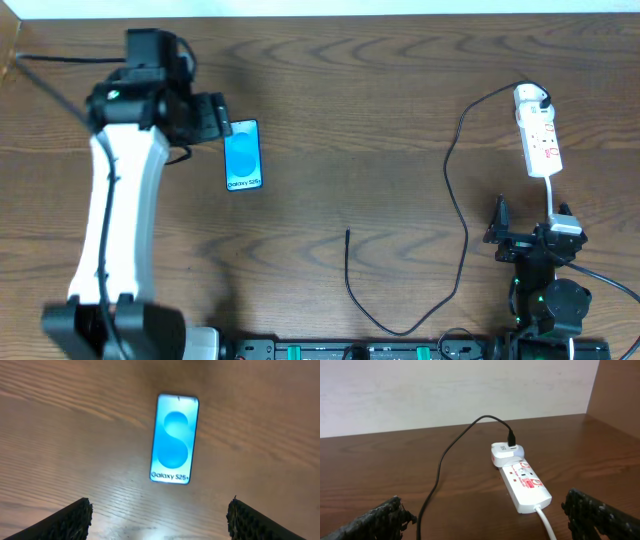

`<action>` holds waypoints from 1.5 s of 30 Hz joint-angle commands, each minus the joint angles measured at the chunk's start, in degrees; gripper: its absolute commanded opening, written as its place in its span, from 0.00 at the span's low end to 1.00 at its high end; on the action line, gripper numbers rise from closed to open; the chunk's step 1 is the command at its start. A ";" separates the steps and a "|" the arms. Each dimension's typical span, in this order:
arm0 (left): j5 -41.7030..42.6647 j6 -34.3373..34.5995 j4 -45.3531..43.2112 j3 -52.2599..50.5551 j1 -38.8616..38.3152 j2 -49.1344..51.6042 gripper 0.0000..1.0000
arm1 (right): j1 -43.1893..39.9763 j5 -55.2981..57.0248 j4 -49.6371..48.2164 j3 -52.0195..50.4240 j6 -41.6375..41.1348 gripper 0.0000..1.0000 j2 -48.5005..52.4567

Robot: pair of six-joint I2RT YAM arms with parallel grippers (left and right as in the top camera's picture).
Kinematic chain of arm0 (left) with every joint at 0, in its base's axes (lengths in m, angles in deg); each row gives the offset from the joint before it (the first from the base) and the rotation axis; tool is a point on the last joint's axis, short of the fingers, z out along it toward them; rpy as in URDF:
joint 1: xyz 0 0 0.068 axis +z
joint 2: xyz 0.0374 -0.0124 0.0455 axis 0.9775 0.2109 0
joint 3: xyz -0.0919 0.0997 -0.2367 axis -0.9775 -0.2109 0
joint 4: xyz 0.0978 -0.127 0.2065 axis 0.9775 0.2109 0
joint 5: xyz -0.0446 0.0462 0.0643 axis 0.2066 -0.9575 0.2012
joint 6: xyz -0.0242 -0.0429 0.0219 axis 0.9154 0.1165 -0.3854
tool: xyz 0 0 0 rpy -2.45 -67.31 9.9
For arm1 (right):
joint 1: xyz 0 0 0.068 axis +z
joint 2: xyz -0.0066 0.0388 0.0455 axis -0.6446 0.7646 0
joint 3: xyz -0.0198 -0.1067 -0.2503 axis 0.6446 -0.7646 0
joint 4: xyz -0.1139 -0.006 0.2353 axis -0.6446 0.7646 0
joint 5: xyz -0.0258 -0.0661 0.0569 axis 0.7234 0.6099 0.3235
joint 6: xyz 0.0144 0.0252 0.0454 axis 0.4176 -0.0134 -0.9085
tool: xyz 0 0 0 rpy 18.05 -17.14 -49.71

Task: Plug charger to phone and switch on socket
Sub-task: 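Move the left gripper forward over the blue phone, then lower the left gripper and close it on the phone's top edge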

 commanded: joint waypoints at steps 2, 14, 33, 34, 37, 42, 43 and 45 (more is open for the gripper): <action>-0.48 0.76 0.83 1.05 -1.79 4.83 0.86 | -0.13 0.48 0.07 -0.24 -0.74 0.99 -0.39; -0.48 0.74 0.46 0.72 -1.95 9.94 0.31 | -0.13 0.48 0.07 -0.24 -0.74 0.99 -0.39; 1.99 -0.79 -2.86 0.72 -2.91 10.69 0.98 | -0.13 0.48 0.07 -0.24 -0.74 0.99 -0.39; 1.77 -0.76 -2.80 0.70 -3.08 10.95 0.98 | -0.13 0.48 0.07 -0.24 -0.74 0.99 -0.39; 0.31 -0.76 -2.54 0.57 -3.39 12.02 0.98 | -0.13 0.48 0.07 -0.24 -0.74 0.99 -0.39; 0.37 -0.74 -3.04 0.50 -3.39 14.67 0.98 | -0.13 0.48 0.07 -0.24 -0.74 0.99 -0.39; 0.37 -0.76 -3.04 0.50 -3.39 15.39 0.98 | -0.13 0.48 0.07 -0.24 -0.74 0.99 -0.39; 0.37 -0.76 -3.21 0.50 -3.39 16.83 0.98 | -0.13 0.48 0.07 -0.24 -0.74 0.99 -0.39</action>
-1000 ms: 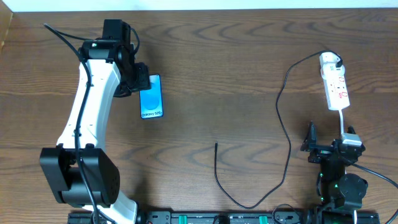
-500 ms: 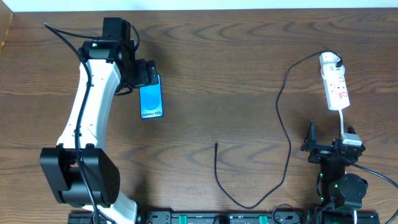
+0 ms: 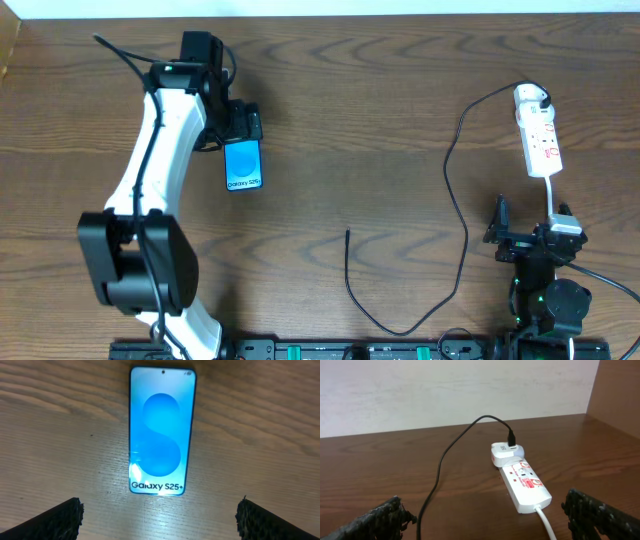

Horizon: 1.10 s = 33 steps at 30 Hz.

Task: Plug charger to phone and switch on socket
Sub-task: 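Lower the left gripper and close it on the phone's top edge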

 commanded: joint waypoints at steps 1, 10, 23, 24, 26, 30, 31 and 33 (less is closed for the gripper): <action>-0.72 -0.98 -0.22 0.50 -0.02 2.82 0.98 | -0.13 0.48 0.09 -0.24 -0.74 0.99 -0.39; -0.72 -0.96 -4.37 0.50 -0.02 9.90 0.98 | -0.13 0.48 0.07 -0.24 -0.74 0.99 -0.39; -1.22 -0.98 -8.09 0.39 -0.02 14.47 0.98 | -0.13 0.48 0.09 -0.24 -0.74 0.99 -0.39; -1.20 -0.96 -8.48 0.39 -0.02 14.47 0.98 | -0.13 0.48 0.07 -0.24 -0.74 0.99 -0.39; -1.20 -0.96 -8.98 0.35 -0.02 14.47 0.98 | -0.13 0.48 0.07 -0.24 -0.74 0.99 -0.39; -1.20 -0.59 -9.77 -0.59 -0.02 14.56 0.98 | -0.13 0.48 0.07 -0.24 -0.74 0.99 -0.39; -1.20 -0.52 -10.29 -1.03 -0.02 14.56 0.98 | -0.13 0.48 0.07 -0.24 -0.74 0.99 -0.39; -1.22 -0.50 -11.06 -1.70 -0.02 14.56 0.98 | -0.13 0.48 0.07 -0.24 -0.74 0.99 -0.39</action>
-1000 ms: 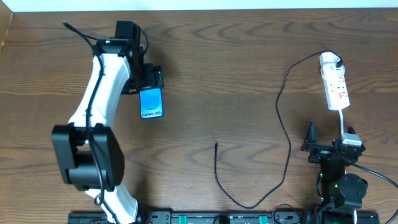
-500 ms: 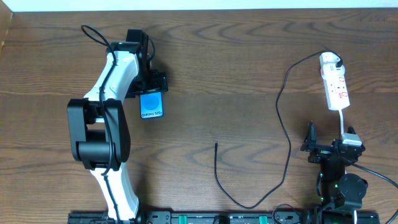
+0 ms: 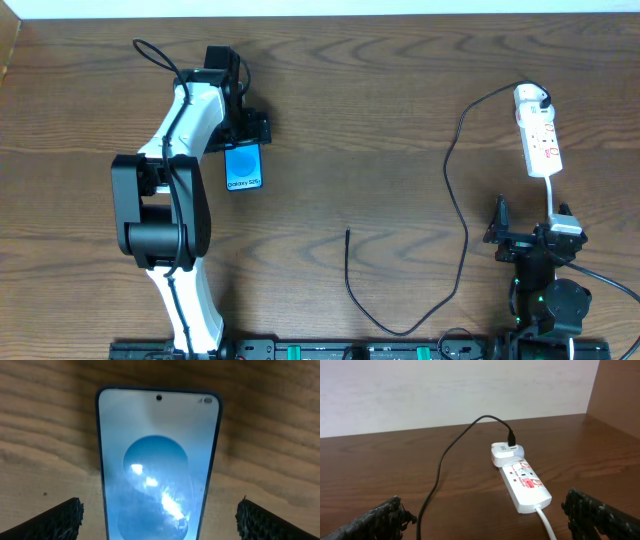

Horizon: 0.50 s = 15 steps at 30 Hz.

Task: Plug charger to phone and switch on socket
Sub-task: 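Lower the left gripper and close it on the phone's top edge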

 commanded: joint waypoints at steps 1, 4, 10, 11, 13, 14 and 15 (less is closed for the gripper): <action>-0.96 -0.44 -0.76 -1.68 -0.02 0.76 0.98 | -0.13 0.48 0.07 -0.24 -0.74 0.99 -0.39; -0.98 -0.31 -0.85 -1.73 -0.02 0.76 0.98 | -0.13 0.48 0.07 -0.24 -0.74 0.99 -0.39; -2.01 0.79 -0.85 -1.75 -0.02 0.79 0.98 | -0.13 0.48 0.09 -0.24 -0.74 0.99 -0.39; -2.01 0.79 -0.83 -1.75 -0.02 0.79 0.98 | -0.13 0.48 0.07 -0.24 -0.74 0.99 -0.39; -2.01 0.79 -0.81 -1.75 -0.02 0.79 0.98 | -0.13 0.48 0.07 -0.24 -0.74 0.99 -0.39; -2.01 0.79 -0.81 -1.75 -0.02 0.79 0.98 | -0.13 0.48 0.07 -0.24 -0.74 0.99 -0.39; -2.01 0.79 -0.81 -1.75 -0.02 0.79 0.98 | -0.13 0.48 0.07 -0.24 -0.74 0.99 -0.39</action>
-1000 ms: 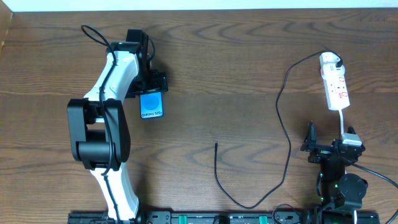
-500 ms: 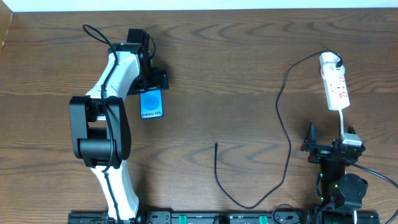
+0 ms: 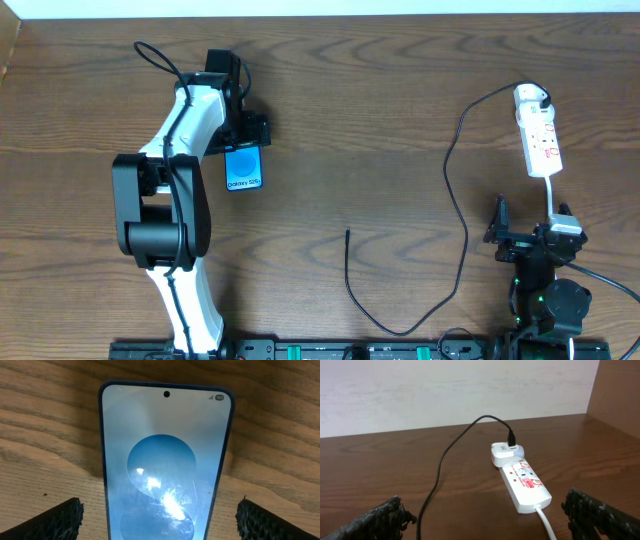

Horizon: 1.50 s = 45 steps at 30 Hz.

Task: Plug charger to phone and switch on socket

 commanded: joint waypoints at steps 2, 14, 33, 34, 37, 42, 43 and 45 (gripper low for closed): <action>-1.03 0.33 0.07 -0.39 -0.02 0.79 0.98 | -0.13 0.48 0.07 -0.24 -0.74 0.99 -0.39; -1.03 0.28 -0.17 -0.52 -0.02 0.81 0.98 | -0.13 0.48 0.07 -0.24 -0.74 0.99 -0.39; -1.01 0.31 -0.55 -1.03 -0.02 0.96 0.98 | -0.13 0.48 0.07 -0.24 -0.74 0.99 -0.39; -1.03 0.31 -0.57 -1.22 -0.02 0.96 0.98 | -0.13 0.48 0.07 -0.24 -0.74 0.99 -0.39; -1.03 0.31 -0.57 -1.62 -0.02 0.96 0.98 | -0.13 0.48 0.07 -0.24 -0.74 0.99 -0.39; -1.01 0.31 -0.94 -1.97 -0.02 0.96 0.98 | -0.13 0.48 0.07 -0.24 -0.74 0.99 -0.39; -1.01 0.31 -1.25 -2.12 -0.02 0.96 0.98 | -0.13 0.48 0.07 -0.24 -0.74 0.99 -0.39; -1.01 0.33 -1.73 -2.29 -0.02 0.96 0.98 | -0.13 0.48 0.07 -0.24 -0.74 0.99 -0.39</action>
